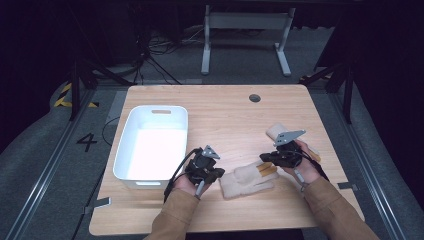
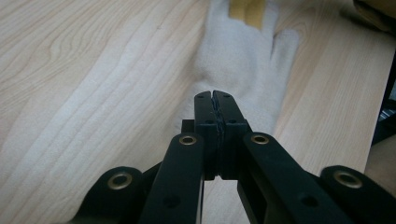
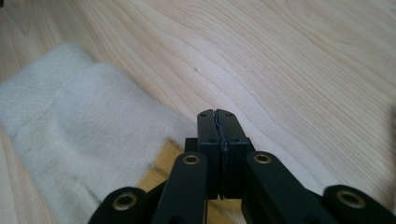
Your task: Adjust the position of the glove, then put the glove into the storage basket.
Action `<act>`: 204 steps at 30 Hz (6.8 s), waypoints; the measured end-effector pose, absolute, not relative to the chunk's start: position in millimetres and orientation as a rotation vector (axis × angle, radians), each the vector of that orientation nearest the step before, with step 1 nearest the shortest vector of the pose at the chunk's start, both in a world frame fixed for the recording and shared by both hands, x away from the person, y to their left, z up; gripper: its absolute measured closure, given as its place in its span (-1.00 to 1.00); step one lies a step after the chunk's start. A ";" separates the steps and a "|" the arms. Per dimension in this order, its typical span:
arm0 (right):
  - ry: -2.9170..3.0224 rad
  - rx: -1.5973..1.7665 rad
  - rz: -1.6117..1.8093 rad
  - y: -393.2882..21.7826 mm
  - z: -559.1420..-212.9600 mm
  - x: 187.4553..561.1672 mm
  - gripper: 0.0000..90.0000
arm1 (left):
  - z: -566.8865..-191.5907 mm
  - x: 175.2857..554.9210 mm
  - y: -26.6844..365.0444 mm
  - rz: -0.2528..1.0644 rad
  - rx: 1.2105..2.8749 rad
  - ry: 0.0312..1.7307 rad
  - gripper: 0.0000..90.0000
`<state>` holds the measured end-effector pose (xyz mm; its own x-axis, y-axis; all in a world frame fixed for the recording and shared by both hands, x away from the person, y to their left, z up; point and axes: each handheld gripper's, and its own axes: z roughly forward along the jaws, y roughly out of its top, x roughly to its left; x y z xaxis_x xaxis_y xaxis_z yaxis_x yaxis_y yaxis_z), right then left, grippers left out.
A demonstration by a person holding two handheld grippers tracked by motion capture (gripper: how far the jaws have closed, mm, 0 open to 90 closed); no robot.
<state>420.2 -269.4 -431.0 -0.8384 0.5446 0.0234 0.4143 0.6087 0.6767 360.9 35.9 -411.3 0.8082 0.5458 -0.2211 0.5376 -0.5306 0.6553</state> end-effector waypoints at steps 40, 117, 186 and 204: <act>2.691 0.866 0.875 -279.0 -446.2 410.1 0.98 | -419.1 368.9 6.6 -0.121 2.339 0.705 0.99; 2.125 1.352 1.007 -365.8 -425.0 454.0 0.17 | -417.3 363.1 37.4 -0.016 2.226 0.847 0.58; 2.229 1.048 1.102 -367.5 -373.5 420.2 0.66 | -405.8 368.9 33.3 -0.022 2.211 0.806 0.61; 2.311 0.875 1.245 -354.5 -348.5 394.5 0.65 | -397.8 374.8 33.2 -0.056 2.210 0.755 0.60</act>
